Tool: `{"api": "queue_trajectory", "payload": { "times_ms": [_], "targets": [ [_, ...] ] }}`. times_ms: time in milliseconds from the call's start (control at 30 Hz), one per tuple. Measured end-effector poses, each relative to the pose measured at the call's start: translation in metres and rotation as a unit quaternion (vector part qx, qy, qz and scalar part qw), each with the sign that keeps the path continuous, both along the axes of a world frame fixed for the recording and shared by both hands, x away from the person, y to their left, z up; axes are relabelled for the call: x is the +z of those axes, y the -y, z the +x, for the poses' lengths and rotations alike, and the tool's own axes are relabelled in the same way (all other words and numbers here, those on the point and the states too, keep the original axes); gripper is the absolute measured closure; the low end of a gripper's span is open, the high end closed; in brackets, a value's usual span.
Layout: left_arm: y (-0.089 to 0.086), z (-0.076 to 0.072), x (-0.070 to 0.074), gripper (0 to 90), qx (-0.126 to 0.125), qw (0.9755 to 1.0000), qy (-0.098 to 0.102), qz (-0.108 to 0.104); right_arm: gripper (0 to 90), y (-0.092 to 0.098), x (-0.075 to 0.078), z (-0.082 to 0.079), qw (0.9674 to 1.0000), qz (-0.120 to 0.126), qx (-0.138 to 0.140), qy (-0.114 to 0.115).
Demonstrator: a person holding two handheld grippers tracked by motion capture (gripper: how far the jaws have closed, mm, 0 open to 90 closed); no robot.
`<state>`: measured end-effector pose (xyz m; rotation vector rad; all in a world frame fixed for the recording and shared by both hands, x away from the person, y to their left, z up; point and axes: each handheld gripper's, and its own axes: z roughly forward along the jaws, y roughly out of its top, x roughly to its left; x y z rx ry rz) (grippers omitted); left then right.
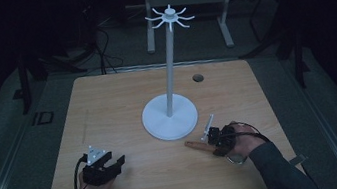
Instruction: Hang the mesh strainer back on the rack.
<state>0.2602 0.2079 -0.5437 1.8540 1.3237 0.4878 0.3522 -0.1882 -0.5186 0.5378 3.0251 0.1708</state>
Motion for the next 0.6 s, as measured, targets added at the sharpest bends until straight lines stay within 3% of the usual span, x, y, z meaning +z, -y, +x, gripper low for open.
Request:
{"api": "queue_trajectory", "payload": {
  "times_ms": [100, 433, 600],
  "targets": [
    [0.000, 0.000, 0.000, 44.7, 0.000, 1.0000, 0.000, -0.001, 69.2, 0.002, 0.000, 0.002, 1.0000, 0.006, 0.002, -0.006],
    [0.000, 0.000, 0.000, 44.7, 0.000, 1.0000, 0.000, 0.000, 69.4, 0.007, 0.001, -0.006, 0.9997, 0.022, 0.009, 0.010],
    [0.000, 0.000, -0.001, 44.7, 0.001, 1.0000, 0.000, 0.000, 69.4, 0.009, 0.006, -0.010, 0.9987, 0.044, 0.011, 0.022]
  ]
}}
